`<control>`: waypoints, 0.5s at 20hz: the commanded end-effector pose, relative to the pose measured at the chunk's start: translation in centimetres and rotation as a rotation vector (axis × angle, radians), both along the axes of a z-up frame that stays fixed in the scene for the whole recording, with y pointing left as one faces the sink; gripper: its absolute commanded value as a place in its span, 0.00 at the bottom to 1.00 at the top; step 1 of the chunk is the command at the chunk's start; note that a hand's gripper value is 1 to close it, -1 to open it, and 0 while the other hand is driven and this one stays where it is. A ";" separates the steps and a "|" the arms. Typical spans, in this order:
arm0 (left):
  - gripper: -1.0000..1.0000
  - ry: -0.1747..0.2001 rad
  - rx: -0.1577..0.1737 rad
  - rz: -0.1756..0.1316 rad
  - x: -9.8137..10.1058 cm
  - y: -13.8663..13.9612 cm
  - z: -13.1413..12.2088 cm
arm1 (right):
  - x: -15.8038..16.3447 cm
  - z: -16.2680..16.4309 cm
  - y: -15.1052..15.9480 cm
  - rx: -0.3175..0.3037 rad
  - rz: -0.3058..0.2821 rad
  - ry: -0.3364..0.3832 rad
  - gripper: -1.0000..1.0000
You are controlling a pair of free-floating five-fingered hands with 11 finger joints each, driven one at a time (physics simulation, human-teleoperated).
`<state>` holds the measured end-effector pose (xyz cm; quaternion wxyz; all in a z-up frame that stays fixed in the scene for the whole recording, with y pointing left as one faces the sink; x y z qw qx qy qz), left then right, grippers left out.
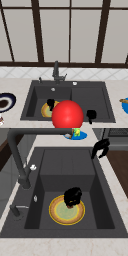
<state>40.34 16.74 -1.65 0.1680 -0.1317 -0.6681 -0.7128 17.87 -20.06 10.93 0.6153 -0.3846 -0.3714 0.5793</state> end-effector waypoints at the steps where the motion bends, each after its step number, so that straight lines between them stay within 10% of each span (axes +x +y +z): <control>1: 0.00 -0.008 0.000 0.000 0.0 -0.1 0.0 | 0.0 0.0 0.0 0.000 0.000 0.000 0.50; 7: 0.00 -0.020 -0.043 -0.007 -0.2 0.2 2.4 | 0.0 0.0 0.0 0.000 0.000 0.000 0.50; 10: 0.00 -0.010 -0.001 -0.006 -1.4 0.1 4.4 | 0.0 0.0 0.0 0.000 0.000 0.000 0.50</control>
